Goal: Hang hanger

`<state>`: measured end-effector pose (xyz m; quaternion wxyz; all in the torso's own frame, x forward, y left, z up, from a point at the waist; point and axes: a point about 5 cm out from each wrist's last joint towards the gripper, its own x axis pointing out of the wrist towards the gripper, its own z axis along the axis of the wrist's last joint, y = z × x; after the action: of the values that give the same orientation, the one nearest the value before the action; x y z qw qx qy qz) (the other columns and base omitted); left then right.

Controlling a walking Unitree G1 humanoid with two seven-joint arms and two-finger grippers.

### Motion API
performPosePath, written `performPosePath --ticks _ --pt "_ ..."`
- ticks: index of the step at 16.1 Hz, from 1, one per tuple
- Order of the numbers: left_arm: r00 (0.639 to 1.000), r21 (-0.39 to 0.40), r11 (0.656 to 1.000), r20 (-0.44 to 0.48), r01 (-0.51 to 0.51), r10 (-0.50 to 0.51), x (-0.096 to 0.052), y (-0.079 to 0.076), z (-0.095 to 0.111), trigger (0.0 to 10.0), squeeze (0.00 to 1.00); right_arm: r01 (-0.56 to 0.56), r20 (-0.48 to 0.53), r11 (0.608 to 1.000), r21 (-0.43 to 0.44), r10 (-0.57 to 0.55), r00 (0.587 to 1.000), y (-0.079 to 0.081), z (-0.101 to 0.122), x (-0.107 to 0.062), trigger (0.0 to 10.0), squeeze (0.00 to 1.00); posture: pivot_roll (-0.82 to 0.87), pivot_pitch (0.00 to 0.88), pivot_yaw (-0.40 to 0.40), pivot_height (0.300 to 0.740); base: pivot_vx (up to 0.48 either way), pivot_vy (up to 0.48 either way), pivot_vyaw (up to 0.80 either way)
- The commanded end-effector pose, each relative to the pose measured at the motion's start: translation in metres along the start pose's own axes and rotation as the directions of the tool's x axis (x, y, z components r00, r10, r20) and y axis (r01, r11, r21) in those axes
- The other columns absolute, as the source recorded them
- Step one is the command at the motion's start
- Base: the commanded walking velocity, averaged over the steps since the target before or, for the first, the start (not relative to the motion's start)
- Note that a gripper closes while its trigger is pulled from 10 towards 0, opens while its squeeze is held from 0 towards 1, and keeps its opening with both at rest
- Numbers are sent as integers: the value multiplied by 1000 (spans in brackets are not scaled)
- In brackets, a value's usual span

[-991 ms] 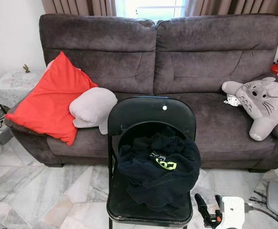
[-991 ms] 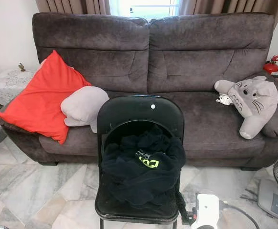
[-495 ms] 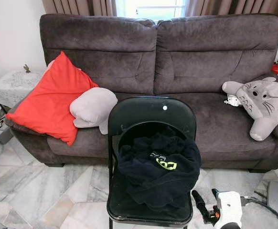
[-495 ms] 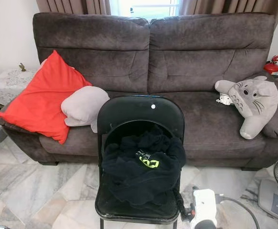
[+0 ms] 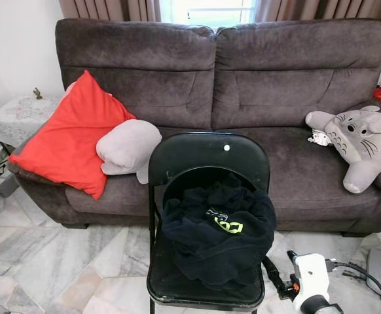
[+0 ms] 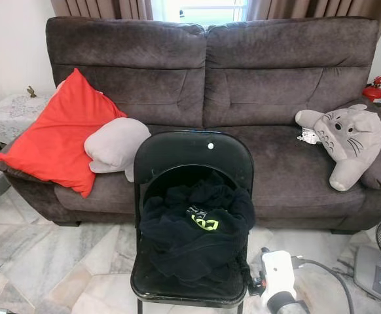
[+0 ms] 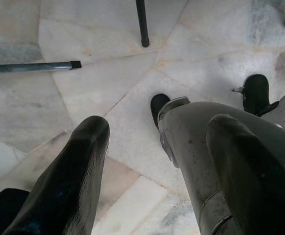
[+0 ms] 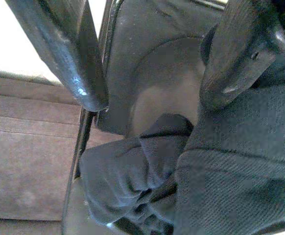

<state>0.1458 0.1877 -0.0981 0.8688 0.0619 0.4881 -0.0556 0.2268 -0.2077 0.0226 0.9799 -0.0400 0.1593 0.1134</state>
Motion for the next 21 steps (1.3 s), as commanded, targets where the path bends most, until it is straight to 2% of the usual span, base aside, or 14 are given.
performPosePath --ticks 1,5,13,17,21 --pt "1000 9 1000 -26 -7 7 -2 4 -6 10000 0 -24 -13 1000 -8 24 1000 1 -2 1 10000 0 -4 14 61 740 0 0 0" --pt "1000 10 1000 -26 -6 7 -2 4 -6 10000 0 -55 -50 998 -27 53 997 6 -11 -1 10000 0 -3 16 62 740 0 0 0" --pt "1000 11 1000 -25 -8 9 -2 4 -6 10000 0 -45 -20 998 -51 44 999 -1 -3 8 10000 0 0 14 62 740 0 0 0" --pt "1000 11 1000 -24 -9 9 -2 4 -6 10000 0 -124 0 990 -69 124 992 3 1 14 10000 0 4 10 64 740 0 0 0" --pt "1000 12 1000 -24 -9 9 -2 4 -6 10000 0 -186 -36 980 -73 184 982 12 -5 12 10000 0 2 9 64 740 0 0 0"
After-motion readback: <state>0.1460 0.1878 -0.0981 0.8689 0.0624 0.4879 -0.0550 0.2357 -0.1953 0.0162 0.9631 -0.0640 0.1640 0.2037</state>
